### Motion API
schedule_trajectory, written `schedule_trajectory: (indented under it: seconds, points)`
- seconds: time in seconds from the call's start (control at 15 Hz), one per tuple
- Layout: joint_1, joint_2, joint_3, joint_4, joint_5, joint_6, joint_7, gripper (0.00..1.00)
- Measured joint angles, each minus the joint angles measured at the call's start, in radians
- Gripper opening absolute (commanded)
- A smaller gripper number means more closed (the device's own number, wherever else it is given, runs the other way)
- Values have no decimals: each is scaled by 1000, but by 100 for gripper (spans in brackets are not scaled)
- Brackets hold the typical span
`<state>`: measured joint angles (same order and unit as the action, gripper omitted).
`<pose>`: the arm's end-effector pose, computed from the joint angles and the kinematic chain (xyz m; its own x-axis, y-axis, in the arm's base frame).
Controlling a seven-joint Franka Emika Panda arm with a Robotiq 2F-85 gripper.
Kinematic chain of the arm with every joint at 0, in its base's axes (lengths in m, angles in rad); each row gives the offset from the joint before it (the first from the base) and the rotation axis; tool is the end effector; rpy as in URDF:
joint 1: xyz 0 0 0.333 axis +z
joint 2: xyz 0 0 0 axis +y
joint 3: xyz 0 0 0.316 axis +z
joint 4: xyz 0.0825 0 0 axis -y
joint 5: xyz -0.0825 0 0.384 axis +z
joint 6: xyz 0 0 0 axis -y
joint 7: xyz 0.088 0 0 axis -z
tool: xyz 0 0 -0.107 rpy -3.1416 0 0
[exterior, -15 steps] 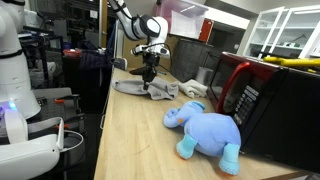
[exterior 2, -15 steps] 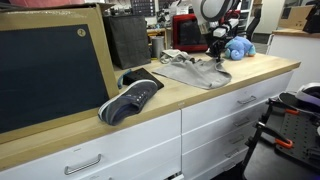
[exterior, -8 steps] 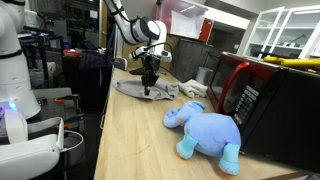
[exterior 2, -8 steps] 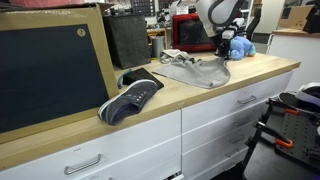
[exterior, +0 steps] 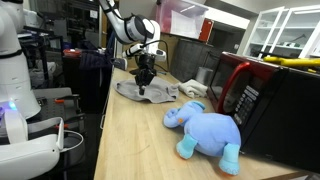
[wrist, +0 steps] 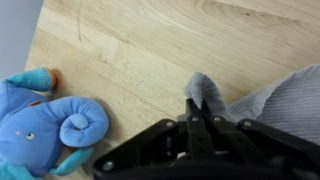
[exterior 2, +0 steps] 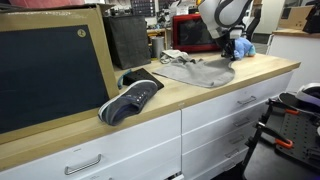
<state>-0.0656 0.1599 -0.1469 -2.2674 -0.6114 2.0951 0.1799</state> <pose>0.4835 -0.1333 0.2732 0.9469 -0.0706 -0.3135 0.0861 -0.8841 0.4593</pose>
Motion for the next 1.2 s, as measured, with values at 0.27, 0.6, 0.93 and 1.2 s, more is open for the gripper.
schedule_trajectory:
  seconds: [0.27,0.6,0.93,1.2]
  points:
    - [0,-58,29,-44,-6,0,-93,1]
    - [-4,-75,31,-61,-80,0,-70,8]
    - [-1,-56,36,-52,-137,2,103,47]
    - [43,-26,97,21,-27,-5,218,77]
